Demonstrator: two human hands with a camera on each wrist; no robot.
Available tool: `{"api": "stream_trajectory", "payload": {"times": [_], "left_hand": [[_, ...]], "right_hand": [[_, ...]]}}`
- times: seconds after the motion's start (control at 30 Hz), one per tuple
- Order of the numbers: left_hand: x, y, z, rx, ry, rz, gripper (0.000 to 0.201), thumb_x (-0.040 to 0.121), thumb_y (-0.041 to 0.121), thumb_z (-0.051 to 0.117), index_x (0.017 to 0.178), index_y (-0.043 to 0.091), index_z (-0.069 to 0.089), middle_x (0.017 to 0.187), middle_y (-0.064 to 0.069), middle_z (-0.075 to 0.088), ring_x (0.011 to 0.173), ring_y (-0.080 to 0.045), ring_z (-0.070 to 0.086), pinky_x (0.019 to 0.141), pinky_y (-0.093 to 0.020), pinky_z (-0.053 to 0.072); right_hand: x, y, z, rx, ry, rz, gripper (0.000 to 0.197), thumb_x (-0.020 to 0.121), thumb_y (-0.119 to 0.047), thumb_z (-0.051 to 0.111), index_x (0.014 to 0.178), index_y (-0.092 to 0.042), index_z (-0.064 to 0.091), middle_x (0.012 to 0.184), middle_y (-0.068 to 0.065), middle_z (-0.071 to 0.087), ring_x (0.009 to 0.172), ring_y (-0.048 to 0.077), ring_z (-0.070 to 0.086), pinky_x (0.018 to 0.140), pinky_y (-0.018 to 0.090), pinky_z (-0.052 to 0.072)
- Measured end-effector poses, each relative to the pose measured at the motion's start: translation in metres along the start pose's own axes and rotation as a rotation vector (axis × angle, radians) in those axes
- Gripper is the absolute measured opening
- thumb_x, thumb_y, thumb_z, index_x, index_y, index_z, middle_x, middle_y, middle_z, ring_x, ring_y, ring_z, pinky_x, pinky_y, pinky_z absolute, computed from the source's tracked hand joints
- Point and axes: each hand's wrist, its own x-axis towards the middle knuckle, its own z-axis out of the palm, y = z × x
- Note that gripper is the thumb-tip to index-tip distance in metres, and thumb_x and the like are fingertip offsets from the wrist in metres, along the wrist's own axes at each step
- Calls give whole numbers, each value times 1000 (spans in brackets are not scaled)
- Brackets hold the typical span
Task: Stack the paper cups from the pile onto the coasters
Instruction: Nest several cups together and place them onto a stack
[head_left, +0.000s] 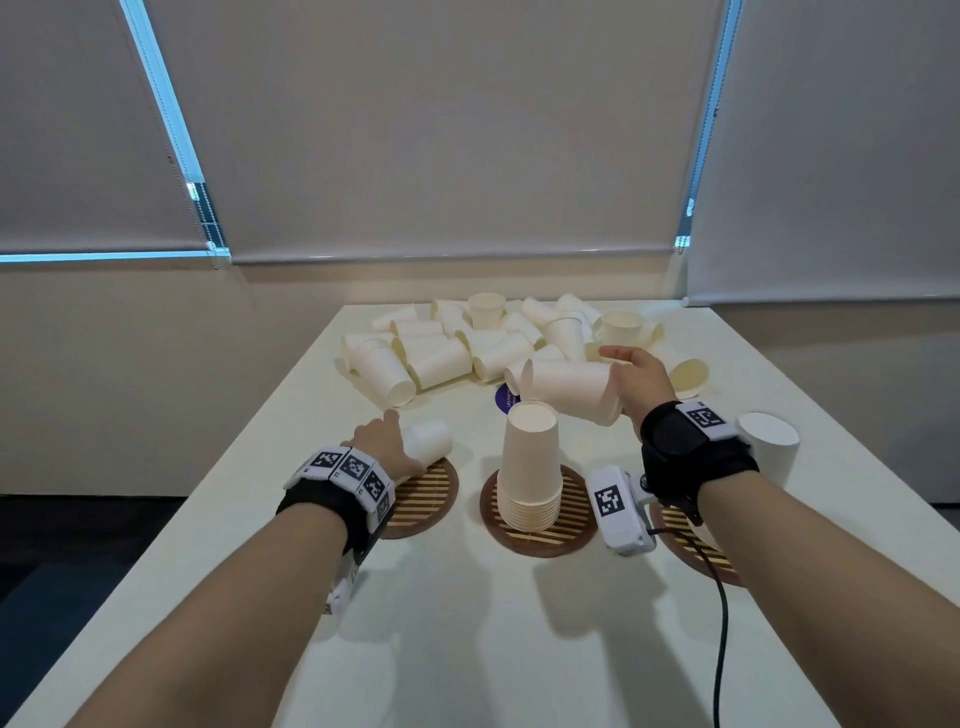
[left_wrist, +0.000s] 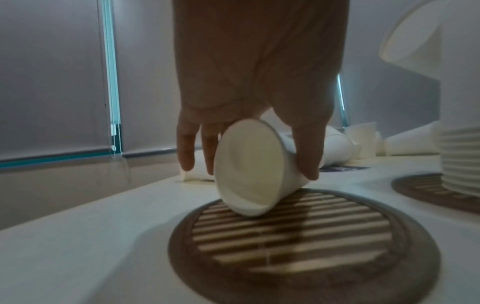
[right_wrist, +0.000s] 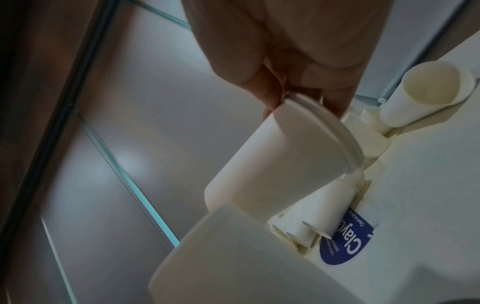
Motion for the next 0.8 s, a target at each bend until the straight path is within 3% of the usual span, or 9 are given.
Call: {"api": "stream_trajectory", "payload": {"times": [0.07,0.13,0.2,0.27,0.37,0.43,0.6,0.7,0.8], "left_hand": [[0,2,6,-31,16,0,78,75,44,73,137,14,37,128,-8,55,118,-28,54,99,-42,44],[-1,9,0,-215,85,3,74,76,44,72,135,14,39,127,-9,56,115,-28,55,96,-39,45],[-1,22,-17,-572,179,0,73,80,42,69,138,12,37,131,-12,54,115,-29,55,87,-33,44],[2,40,-39,-949,207,-7,73,84,46,63,142,13,32,135,-10,50,117,-28,54,85,-33,44],[6,70,-64,-1475,118,11,71,87,49,58,144,19,27,134,-4,50,115,-22,54,92,-40,47],[2,88,-74,-1665,77,62,68,88,43,58,143,20,26,127,-2,53,112,-19,54,92,-39,46],[-16,117,-71,-1654,-74,219,52,89,23,62,136,17,39,105,2,59,100,-18,57,79,-33,49],[-22,116,-61,-1592,-171,236,50,85,15,67,131,14,48,104,0,63,98,-19,60,86,-40,54],[-22,101,-59,-1607,-171,191,46,84,13,67,126,14,49,102,-2,64,96,-21,62,81,-40,56]], "right_hand": [[0,-1,-2,5,-38,6,37,87,2,34,107,-20,56,119,11,55,97,28,53,66,31,46],[1,-3,-2,11,-69,8,39,87,3,34,111,-18,57,116,10,54,96,28,53,66,31,46],[2,-7,-1,16,-92,17,44,88,6,32,119,-14,56,115,11,52,95,28,52,67,34,46],[3,-13,2,34,-119,20,46,88,8,30,123,-12,53,114,11,50,96,28,52,67,35,48],[0,-24,5,76,-175,-6,47,90,10,30,128,-9,48,114,14,49,98,29,51,70,36,49],[-3,-32,5,138,-228,-25,46,91,11,31,131,-8,45,116,16,49,97,29,51,68,34,49],[-14,-46,13,394,-352,-12,46,95,11,29,137,-6,38,117,16,46,81,20,54,65,30,54],[-22,-48,20,493,-467,36,42,99,5,26,139,-3,36,115,15,51,85,20,57,63,26,59],[-30,-49,28,265,-536,20,37,101,-7,32,138,-6,38,119,15,52,97,25,58,78,33,56]]}}
